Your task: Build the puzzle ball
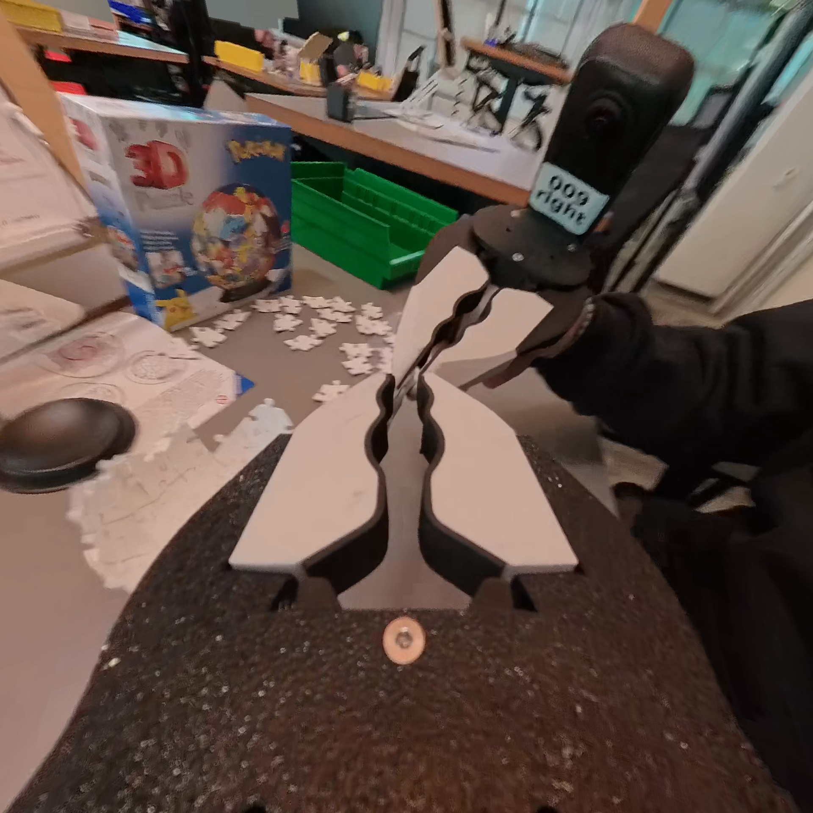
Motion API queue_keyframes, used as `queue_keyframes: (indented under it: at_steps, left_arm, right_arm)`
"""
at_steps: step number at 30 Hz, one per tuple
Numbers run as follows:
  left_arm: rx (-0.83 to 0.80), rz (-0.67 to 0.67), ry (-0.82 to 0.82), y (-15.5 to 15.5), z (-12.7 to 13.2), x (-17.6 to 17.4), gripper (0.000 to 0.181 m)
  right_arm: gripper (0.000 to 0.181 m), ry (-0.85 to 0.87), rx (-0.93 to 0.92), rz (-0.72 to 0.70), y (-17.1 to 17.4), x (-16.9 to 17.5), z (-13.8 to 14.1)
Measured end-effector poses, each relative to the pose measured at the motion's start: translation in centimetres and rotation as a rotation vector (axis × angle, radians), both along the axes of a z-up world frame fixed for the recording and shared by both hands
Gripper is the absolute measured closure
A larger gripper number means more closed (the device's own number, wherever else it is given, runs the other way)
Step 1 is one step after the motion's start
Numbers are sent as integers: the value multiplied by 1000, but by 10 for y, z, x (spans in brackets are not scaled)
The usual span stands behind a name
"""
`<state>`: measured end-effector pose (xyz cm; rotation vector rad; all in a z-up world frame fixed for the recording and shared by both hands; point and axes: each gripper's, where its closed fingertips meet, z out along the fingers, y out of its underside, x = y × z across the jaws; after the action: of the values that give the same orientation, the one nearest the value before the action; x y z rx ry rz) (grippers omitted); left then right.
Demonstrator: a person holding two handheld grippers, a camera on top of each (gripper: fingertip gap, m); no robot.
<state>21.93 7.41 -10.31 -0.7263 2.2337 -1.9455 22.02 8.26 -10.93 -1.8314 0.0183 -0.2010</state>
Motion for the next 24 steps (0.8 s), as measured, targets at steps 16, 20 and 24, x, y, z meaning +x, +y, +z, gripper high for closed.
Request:
queue_keyframes:
  at_steps: [16,20,24]
  left_arm:
    - [456,-362,-99,-3,-22,99,166]
    - [508,-368,-100,-1,-34,122,180]
    - [539,-347,-19,4,-52,139,180]
  right_arm:
    - [179,49,21,-131,-19,105,-5]
    - [179,95,1,-143,-16,121,-20]
    - [169,122,-60,-124,-13,136,-37]
